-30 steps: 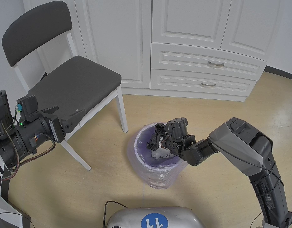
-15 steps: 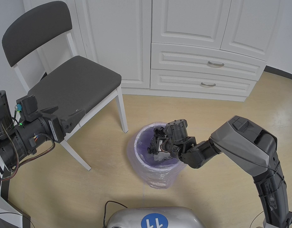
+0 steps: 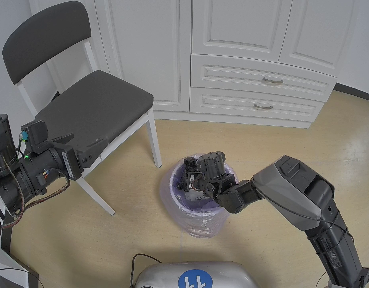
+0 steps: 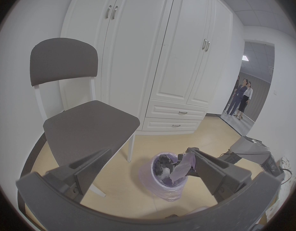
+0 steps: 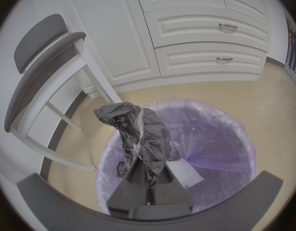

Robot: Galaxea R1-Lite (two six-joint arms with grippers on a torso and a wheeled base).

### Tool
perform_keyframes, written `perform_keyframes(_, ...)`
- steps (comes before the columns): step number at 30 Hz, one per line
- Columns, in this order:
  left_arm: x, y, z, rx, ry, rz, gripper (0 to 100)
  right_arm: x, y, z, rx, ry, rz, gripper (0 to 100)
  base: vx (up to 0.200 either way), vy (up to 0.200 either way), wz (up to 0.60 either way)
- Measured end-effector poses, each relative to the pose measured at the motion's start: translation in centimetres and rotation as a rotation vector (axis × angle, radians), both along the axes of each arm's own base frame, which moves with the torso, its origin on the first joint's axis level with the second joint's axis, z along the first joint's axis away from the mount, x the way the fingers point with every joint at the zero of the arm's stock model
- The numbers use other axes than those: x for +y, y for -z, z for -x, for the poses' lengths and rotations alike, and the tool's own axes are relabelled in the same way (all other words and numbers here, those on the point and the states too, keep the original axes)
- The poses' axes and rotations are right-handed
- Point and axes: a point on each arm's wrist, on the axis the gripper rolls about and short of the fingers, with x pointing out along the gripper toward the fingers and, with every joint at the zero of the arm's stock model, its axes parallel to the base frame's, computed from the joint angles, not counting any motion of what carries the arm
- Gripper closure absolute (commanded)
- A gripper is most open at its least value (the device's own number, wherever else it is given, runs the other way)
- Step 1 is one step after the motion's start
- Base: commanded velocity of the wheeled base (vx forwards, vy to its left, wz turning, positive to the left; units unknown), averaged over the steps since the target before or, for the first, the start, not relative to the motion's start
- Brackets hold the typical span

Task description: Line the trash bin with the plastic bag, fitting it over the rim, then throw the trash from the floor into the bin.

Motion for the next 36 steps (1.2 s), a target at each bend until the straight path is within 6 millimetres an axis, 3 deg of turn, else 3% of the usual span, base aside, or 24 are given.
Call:
perform_keyframes(6,0.0,0.0,0.0,0.001,0.0,-0.001,0,0.6,0.1,-0.5,-0.021,0.001,-0.027,100,0.0,0.0,0.0)
perform_keyframes(13,0.0,0.1,0.0,0.002,0.0,-0.001,0,-0.8,0.8,1.0,0.043,-0.002,0.04,100,0.0,0.0,0.0)
perform_keyframes(23,0.0,0.0,0.0,-0.004,0.0,0.002,0,-2.4,-3.7,2.8,-0.006,0.023,-0.013,100,0.0,0.0,0.0)
perform_keyframes(27,0.0,-0.1,0.0,-0.012,0.0,0.005,0,-2.6,-4.4,3.4,-0.009,0.04,-0.01,100,0.0,0.0,0.0)
perform_keyframes(36,0.0,0.0,0.0,-0.012,0.0,0.005,0,-2.4,-2.9,4.0,0.032,0.057,-0.021,100,0.0,0.0,0.0)
